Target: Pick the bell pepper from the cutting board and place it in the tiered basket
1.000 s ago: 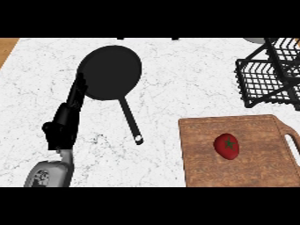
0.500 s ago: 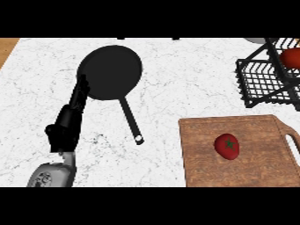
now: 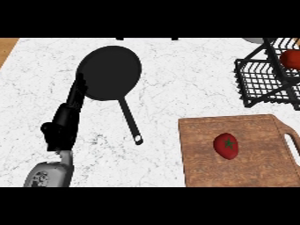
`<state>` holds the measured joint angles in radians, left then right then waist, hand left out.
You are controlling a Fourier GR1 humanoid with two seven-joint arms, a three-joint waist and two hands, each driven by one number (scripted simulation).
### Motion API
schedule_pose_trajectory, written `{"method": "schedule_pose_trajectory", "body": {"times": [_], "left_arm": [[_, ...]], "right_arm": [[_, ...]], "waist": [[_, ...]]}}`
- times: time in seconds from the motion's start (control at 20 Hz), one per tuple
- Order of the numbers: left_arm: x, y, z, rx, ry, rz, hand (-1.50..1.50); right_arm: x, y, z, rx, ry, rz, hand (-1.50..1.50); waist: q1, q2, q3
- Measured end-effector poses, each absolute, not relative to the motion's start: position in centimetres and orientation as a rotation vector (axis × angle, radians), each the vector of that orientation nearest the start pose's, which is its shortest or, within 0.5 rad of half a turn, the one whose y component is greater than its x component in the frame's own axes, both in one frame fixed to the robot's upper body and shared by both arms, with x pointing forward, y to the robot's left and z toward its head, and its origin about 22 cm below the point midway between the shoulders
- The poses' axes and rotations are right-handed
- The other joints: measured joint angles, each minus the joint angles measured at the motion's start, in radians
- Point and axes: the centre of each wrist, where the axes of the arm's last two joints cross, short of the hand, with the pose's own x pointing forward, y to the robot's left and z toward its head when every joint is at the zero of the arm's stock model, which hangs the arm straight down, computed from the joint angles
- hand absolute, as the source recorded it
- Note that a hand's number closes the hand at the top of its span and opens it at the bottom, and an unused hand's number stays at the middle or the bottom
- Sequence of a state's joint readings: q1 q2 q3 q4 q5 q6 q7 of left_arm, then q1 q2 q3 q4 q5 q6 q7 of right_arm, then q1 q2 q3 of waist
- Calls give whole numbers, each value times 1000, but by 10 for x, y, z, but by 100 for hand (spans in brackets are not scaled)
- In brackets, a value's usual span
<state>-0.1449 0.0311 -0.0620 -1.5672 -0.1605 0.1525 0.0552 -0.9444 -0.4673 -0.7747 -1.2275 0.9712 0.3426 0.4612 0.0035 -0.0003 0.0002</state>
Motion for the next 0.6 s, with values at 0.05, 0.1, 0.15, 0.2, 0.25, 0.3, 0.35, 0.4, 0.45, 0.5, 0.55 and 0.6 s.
{"method": "schedule_pose_trajectory", "body": {"times": [0.05,0.1,0.15,0.2,0.25,0.3,0.35,0.4,0.45,0.5,0.55,0.6], "left_arm": [[274,204,36,187,-1661,-106,0],[275,204,36,191,-1662,-105,0],[271,206,33,193,-1663,-103,0],[272,210,33,198,-1662,-102,0],[272,209,33,203,-1661,-99,0],[269,210,32,206,-1660,-99,0],[268,210,31,206,-1660,-95,0],[269,209,31,204,-1659,-92,0],[269,208,29,203,-1653,-86,0],[266,209,29,209,-1653,-85,0],[267,208,31,210,-1656,-84,0],[269,207,32,211,-1656,-83,0]], "right_arm": [[349,-409,288,-1106,-1246,33,-150],[342,-417,291,-1109,-1238,-7,-150],[334,-428,291,-1108,-1234,-52,-150],[327,-434,290,-1101,-1231,-97,-150],[316,-445,288,-1096,-1224,-131,-150],[305,-459,288,-1085,-1223,-172,-150],[294,-470,286,-1072,-1226,-209,-150],[283,-481,287,-1060,-1235,-242,-150],[270,-492,283,-1043,-1240,-267,-150],[255,-505,278,-1036,-1243,-283,-150],[240,-517,276,-1026,-1247,-299,-150],[226,-527,269,-1024,-1250,-310,-150]], "waist": [[-3,-1,0],[-6,-2,0],[-7,-2,0],[-11,-3,0],[-15,-4,0],[-17,-4,0],[-20,-5,0],[-23,-5,0],[-28,-6,0],[-30,-7,0],[-34,-7,1],[-36,-7,1]]}}
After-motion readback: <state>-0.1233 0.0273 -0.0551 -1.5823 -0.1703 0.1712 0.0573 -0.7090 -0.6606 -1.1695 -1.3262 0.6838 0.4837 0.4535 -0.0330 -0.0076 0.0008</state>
